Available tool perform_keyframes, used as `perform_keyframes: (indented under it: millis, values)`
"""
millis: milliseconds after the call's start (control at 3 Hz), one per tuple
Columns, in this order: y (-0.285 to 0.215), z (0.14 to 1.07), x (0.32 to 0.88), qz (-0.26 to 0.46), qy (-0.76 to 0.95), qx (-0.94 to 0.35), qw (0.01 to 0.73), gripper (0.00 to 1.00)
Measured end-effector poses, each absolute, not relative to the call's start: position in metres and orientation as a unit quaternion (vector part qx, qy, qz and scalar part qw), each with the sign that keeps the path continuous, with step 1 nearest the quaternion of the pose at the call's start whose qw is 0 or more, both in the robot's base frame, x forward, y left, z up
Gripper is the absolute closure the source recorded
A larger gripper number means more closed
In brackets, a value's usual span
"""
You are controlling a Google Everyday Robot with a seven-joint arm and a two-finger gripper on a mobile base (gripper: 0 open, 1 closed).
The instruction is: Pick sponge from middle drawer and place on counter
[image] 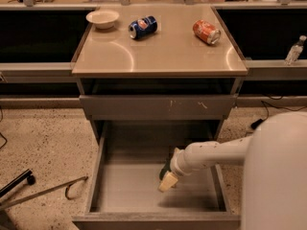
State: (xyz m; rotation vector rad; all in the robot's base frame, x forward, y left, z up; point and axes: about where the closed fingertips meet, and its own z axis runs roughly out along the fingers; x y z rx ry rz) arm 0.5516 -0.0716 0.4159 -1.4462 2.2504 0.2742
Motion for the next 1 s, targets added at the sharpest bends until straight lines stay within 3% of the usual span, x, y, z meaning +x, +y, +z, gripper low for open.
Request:
perform_keyframes:
  millis: [667, 1000]
  values:
    - [-0.076, 0.386, 0.569, 0.094, 0.842, -0.480, 0.226, 0.00]
    - [-0.080, 0.370, 0.570, 0.129, 0.843, -0.469, 0.232, 0.00]
